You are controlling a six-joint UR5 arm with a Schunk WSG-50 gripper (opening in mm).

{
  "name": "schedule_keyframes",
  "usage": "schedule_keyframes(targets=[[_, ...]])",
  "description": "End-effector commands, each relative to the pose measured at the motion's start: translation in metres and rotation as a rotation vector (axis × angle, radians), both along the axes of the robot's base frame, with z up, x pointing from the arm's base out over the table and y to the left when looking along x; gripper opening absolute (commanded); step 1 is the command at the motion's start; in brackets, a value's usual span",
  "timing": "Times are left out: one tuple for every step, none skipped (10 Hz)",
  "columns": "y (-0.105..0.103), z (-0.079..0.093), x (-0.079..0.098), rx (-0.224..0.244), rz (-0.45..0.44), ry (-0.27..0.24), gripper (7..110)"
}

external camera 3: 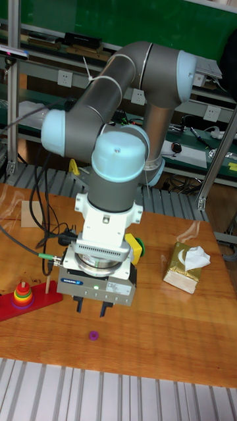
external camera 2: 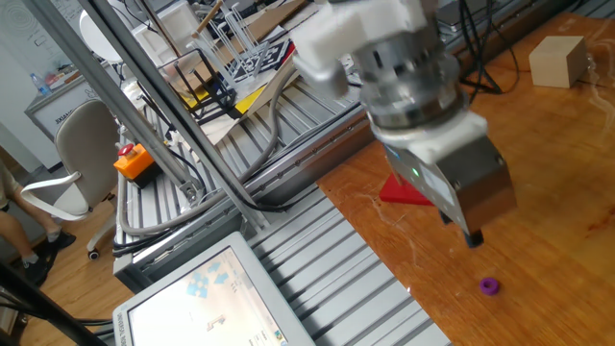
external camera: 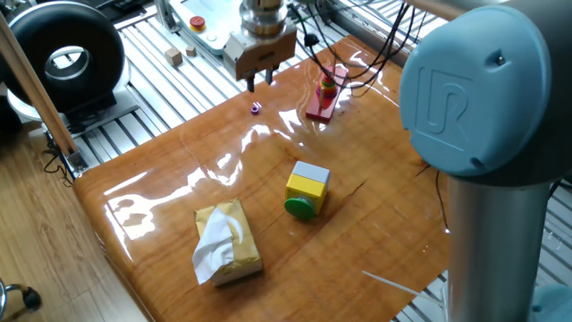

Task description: Take out one Hanoi block and throw it aside

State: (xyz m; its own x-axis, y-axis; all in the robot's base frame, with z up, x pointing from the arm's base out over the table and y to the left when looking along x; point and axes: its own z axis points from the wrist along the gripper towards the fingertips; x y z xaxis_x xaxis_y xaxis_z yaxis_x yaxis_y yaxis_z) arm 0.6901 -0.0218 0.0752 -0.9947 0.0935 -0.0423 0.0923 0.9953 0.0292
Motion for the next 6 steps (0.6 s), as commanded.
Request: schedule_keyframes(targets=[[-0.003, 0.021, -0.001, 0.025, 0.0, 0.008, 44], [-0.006, 0.021, -0.002, 0.017, -0.001, 0.009, 44], [-0.009, 0.021, -0.001, 0.013, 0.002, 0.012, 44], [-0.014, 0.021, -0.001, 0.003, 0.007, 0.018, 22], [-0.016, 0.021, 0.0, 0.002, 0.007, 0.021, 22], [-0.016, 0.021, 0.0, 0.005, 0.007, 0.021, 22]])
